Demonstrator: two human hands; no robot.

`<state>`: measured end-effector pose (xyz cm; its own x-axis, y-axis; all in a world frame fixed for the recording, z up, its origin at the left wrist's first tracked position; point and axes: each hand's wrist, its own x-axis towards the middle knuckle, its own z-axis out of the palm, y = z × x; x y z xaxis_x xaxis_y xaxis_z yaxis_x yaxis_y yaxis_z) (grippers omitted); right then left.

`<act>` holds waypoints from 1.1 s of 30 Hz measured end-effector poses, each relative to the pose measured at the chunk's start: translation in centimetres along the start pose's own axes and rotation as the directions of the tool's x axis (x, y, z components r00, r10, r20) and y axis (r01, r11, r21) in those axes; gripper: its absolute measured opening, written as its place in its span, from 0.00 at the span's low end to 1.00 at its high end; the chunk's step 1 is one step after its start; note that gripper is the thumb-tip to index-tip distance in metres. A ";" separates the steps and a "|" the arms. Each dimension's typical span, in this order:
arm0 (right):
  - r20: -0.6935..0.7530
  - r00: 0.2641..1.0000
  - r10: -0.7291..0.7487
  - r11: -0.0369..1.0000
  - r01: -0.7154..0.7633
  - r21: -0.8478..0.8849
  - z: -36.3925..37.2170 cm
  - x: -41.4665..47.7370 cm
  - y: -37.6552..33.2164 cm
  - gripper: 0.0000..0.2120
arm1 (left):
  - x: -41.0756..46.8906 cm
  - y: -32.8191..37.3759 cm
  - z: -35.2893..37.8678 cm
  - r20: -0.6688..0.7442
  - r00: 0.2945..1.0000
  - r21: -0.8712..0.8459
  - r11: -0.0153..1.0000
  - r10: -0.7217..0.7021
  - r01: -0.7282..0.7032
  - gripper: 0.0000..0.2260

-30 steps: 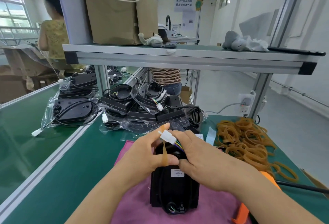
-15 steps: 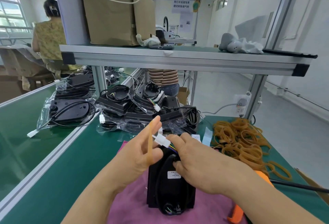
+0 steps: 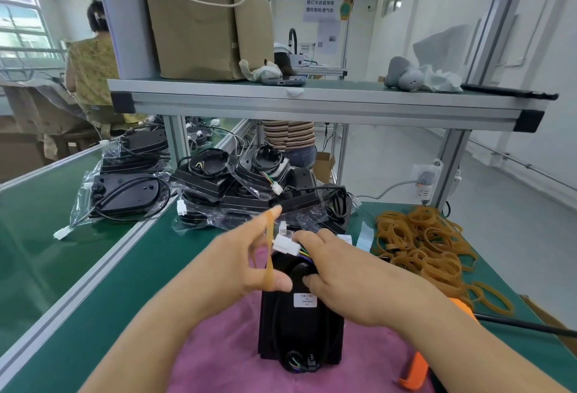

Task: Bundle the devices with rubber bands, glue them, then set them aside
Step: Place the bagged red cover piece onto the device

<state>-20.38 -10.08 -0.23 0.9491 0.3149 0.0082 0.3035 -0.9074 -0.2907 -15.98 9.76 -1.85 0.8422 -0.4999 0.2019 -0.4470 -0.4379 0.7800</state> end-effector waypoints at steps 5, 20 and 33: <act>-0.042 0.999 -0.016 1.000 0.016 -0.016 0.3 -0.1 -0.3 0.26 | -0.1 -0.9 2.6 -0.009 1.000 -0.335 0.942 -0.027 0.023 0.46; -0.218 0.971 -0.098 0.933 0.165 0.318 -4.7 0.4 1.6 0.19 | 0.0 -0.9 3.3 -0.160 0.987 -0.176 0.984 -0.019 -0.009 0.39; -0.327 0.726 -0.606 0.793 0.586 -0.167 -3.1 5.0 0.6 0.08 | -0.1 -1.0 2.8 -0.100 0.995 -0.097 0.995 -0.018 0.008 0.25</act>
<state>-15.18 -9.95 2.58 0.5325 0.6870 0.4944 0.8110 -0.5813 -0.0658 -16.50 8.19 -4.26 0.8761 -0.4144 0.2464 -0.4088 -0.3674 0.8354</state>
